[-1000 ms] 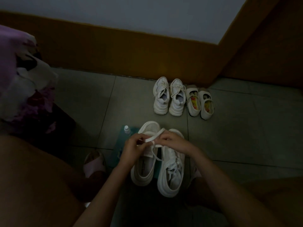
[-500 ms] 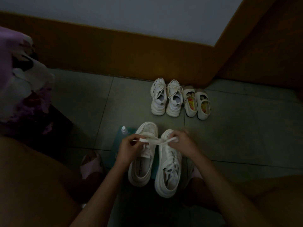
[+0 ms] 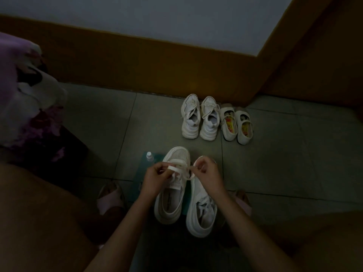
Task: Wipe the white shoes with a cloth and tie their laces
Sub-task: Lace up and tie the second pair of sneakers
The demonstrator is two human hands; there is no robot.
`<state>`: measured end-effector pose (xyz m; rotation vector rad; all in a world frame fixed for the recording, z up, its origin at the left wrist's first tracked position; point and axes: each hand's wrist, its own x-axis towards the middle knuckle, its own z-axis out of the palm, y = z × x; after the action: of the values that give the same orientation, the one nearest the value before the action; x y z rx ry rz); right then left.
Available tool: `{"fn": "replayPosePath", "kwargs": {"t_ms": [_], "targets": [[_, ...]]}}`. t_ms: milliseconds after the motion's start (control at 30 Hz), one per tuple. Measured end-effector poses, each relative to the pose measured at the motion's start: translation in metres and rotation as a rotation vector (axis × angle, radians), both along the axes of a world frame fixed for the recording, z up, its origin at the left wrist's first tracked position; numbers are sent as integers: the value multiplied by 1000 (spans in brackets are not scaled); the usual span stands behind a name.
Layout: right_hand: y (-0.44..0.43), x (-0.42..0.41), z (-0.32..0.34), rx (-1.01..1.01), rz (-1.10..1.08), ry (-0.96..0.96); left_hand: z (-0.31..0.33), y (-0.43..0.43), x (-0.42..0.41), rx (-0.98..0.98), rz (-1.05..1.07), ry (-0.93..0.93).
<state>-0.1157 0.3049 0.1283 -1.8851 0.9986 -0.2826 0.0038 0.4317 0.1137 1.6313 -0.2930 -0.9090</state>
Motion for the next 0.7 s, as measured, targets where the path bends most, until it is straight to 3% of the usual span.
{"fn": "replayPosePath", "kwargs": {"t_ms": [167,367,567,700], "targets": [[19,-14,0,133,168,24,-1,-3,1,33,17,16],[25,-2,-13,58,159,13,-2,-7,3,87,26,76],[27,8,-7,154,112,-38,5,-11,4,96,82,190],[27,4,-12,94,104,69,10,-11,4,107,81,257]]}}
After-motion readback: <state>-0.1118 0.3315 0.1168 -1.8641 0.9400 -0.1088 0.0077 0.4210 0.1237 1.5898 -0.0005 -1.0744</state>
